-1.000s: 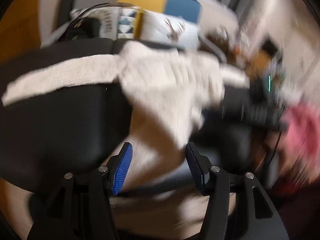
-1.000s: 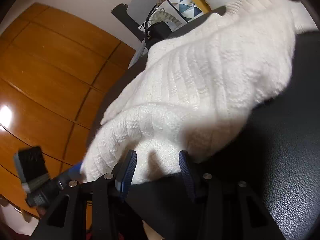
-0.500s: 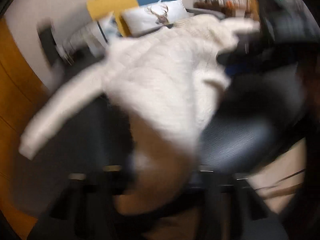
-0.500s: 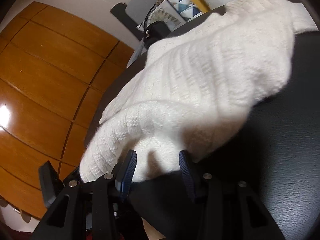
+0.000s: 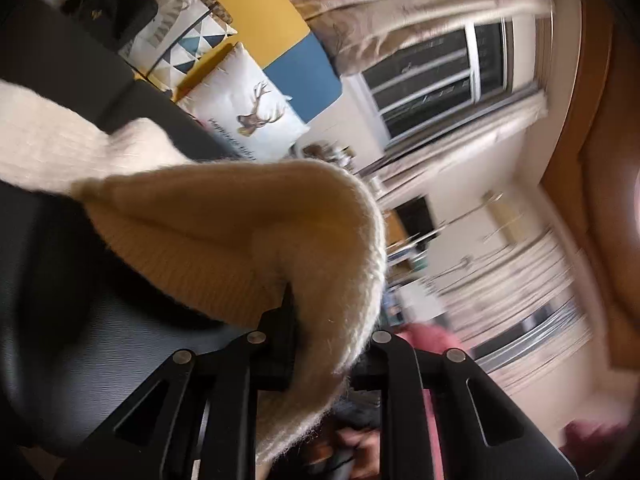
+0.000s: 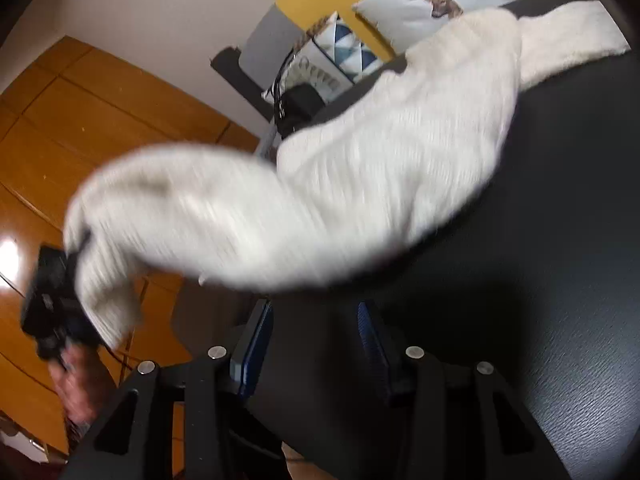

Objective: Fold clothes

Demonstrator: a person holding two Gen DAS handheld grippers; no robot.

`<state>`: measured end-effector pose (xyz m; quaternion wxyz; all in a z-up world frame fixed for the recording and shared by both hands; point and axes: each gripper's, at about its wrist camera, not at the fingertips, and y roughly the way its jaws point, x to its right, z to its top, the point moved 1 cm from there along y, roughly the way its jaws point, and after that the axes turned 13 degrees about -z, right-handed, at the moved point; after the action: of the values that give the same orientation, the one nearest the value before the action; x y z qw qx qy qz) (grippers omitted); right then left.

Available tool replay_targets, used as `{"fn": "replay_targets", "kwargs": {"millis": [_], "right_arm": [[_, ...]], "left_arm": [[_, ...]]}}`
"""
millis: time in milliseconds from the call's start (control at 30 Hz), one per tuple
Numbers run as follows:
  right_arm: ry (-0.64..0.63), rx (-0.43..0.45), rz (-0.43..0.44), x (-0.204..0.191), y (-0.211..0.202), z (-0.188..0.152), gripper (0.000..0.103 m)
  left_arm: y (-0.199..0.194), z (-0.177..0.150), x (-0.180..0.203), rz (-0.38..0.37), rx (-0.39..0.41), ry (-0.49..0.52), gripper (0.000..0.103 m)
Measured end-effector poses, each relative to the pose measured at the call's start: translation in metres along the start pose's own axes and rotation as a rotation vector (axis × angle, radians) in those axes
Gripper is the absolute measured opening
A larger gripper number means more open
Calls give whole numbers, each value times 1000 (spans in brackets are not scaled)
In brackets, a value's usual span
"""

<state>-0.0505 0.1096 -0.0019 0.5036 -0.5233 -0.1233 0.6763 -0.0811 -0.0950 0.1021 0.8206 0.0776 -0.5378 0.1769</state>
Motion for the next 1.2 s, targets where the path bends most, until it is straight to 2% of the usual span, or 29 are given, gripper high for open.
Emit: {"fn": "replay_targets", "kwargs": {"millis": [133, 167, 233, 333, 467, 567, 667, 800, 833, 867, 900, 1033, 1133, 1200], "right_arm": [[37, -49, 18, -2, 15, -1, 45], [47, -47, 21, -3, 15, -1, 45], [65, -40, 29, -4, 16, 3, 45], [86, -38, 41, -8, 27, 14, 45], [99, -57, 53, -9, 32, 13, 45], [35, -54, 52, -23, 37, 11, 46], [-129, -23, -38, -52, 40, 8, 48], [-422, 123, -89, -110, 22, -12, 48], [-493, 184, -96, -124, 15, -17, 48], [-530, 217, -100, -133, 11, -20, 48], [-546, 231, -119, -139, 10, -21, 48], [-489, 273, -348, -136, 21, -6, 48], [-466, 315, -392, -125, 13, -5, 48], [-356, 307, -416, -102, 8, 2, 48]], "left_arm": [[-1, 7, 10, -135, 30, -73, 18], [-4, 10, 13, -183, 44, -93, 11], [-10, 15, 19, -279, 74, -133, 11], [-12, 22, 32, -246, 78, -84, 11], [-14, 25, 25, -253, 90, -113, 11], [-14, 24, 20, -291, 109, -161, 11], [-11, 27, 25, -326, 123, -184, 11], [-1, 34, 30, -323, 132, -197, 11], [3, 33, 29, -327, 125, -209, 11], [8, 32, 28, -331, 119, -222, 11], [12, 31, 27, -335, 112, -234, 11], [19, 24, 27, -342, 91, -260, 11], [14, 22, 25, -349, 96, -267, 11], [11, 23, 25, -353, 107, -266, 11]]}}
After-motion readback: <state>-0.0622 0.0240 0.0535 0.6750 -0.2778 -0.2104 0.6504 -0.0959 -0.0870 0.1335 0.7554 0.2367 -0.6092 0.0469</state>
